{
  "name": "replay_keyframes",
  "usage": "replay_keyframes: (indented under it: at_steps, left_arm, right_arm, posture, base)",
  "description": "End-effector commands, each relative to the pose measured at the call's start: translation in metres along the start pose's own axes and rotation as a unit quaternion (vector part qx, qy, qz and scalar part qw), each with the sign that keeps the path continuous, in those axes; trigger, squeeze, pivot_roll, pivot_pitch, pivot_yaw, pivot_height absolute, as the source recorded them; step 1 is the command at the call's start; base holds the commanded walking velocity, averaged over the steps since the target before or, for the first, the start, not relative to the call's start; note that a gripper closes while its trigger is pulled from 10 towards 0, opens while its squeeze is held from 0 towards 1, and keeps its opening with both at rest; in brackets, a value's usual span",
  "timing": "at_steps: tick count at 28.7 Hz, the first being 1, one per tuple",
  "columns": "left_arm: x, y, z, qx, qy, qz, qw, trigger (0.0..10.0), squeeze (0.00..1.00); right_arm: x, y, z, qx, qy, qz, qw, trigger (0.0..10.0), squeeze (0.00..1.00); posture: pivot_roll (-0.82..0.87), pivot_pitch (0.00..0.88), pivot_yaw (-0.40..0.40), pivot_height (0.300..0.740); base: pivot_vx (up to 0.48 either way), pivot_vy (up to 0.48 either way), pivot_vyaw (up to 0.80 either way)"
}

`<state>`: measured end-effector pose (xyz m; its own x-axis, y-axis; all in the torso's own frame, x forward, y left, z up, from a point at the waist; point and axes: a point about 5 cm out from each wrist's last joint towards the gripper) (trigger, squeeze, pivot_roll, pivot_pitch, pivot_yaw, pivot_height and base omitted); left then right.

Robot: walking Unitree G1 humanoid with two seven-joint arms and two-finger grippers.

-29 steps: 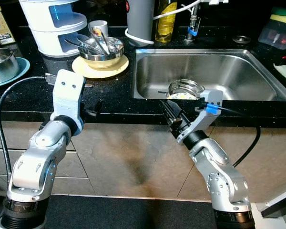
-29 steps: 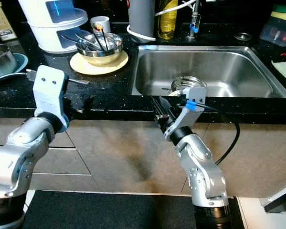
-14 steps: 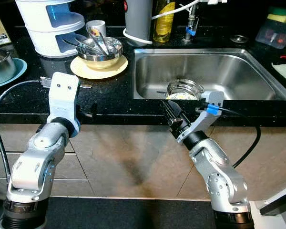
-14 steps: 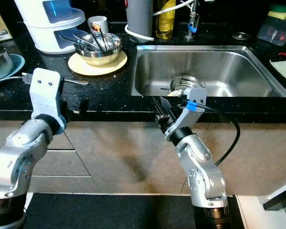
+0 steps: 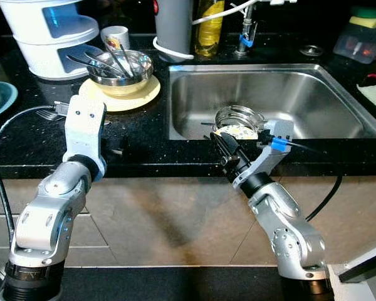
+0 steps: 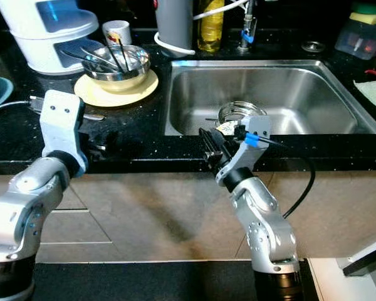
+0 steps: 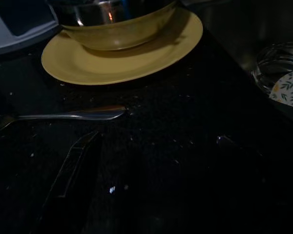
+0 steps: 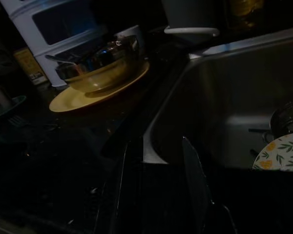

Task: Kitchen organization

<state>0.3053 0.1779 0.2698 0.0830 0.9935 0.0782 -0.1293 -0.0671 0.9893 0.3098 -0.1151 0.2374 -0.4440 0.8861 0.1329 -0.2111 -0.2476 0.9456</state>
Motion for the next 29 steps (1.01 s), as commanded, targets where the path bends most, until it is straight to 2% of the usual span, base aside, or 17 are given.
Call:
replay_keyframes:
  at_steps: [1, 29]
  left_arm:
    - [-0.0007, -0.0026, -0.0022, 0.007, -0.003, -0.001, 1.0, 10.0, 0.0]
    - [-0.001, -0.0014, -0.0027, 0.007, -0.01, -0.002, 1.0, 10.0, 0.0]
  right_arm:
    - [-0.0008, -0.0057, -0.0017, 0.007, -0.002, 0.005, 1.0, 10.0, 0.0]
    - [-0.0004, -0.0059, -0.0015, 0.007, -0.001, 0.007, 1.0, 10.0, 0.0]
  posture:
    - [-0.01, 0.166, -0.015, 0.74]
    - [0.0, 0.177, -0.013, 0.74]
  base:
    - [0.274, 0.0, 0.0]
    - [0.258, 0.0, 0.0]
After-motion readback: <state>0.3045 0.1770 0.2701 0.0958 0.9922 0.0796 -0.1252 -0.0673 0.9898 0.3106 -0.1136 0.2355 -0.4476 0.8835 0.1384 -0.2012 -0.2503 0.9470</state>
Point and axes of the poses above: a point about 5 cm out from each wrist's last joint towards the gripper, its own z axis pointing out of the wrist towards the gripper, its own y axis along the axis of the wrist's last joint, x = y × z, and after that the axes turned 5 degrees about -z, right-handed
